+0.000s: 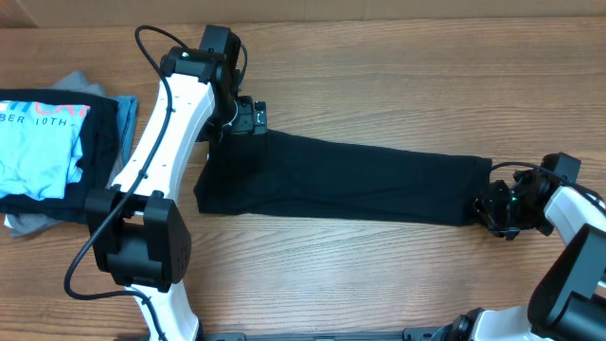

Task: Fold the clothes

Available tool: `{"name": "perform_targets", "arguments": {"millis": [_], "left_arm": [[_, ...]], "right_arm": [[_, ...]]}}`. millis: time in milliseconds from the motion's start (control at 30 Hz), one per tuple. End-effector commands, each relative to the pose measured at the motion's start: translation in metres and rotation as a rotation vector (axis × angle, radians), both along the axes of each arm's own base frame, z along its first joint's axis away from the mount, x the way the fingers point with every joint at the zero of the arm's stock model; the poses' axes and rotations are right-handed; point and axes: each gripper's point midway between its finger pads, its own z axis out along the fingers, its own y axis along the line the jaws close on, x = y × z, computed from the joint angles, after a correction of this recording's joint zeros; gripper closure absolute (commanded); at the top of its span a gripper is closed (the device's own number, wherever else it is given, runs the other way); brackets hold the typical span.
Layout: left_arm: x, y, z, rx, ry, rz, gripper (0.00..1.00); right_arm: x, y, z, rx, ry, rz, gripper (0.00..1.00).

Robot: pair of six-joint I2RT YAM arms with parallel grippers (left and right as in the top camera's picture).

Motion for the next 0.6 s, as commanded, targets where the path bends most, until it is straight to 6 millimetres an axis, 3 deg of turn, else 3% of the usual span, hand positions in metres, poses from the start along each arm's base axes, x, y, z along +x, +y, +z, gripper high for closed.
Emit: {"name": "perform_targets", "arguments": {"millis": [0, 100, 333, 567], "left_arm": [[0.002, -0.001, -0.001, -0.009, 0.002, -0.003, 0.0], [0.002, -0.001, -0.001, -0.009, 0.002, -0.003, 0.0], [0.002, -0.001, -0.001, -0.009, 0.002, -0.003, 0.0], [0.002, -0.001, -0.001, -0.009, 0.002, -0.003, 0.0]], "right_arm": [[-0.009, -0.003, -0.009, -0.028, 0.044, 0.005, 0.73], [-0.009, -0.004, -0.01, -0.036, 0.044, 0.004, 0.96], [0.002, -0.01, -0.006, -0.056, 0.006, 0.003, 0.96], [0.023, -0.014, 0.016, -0.081, -0.034, 0.055, 0.96]]}}
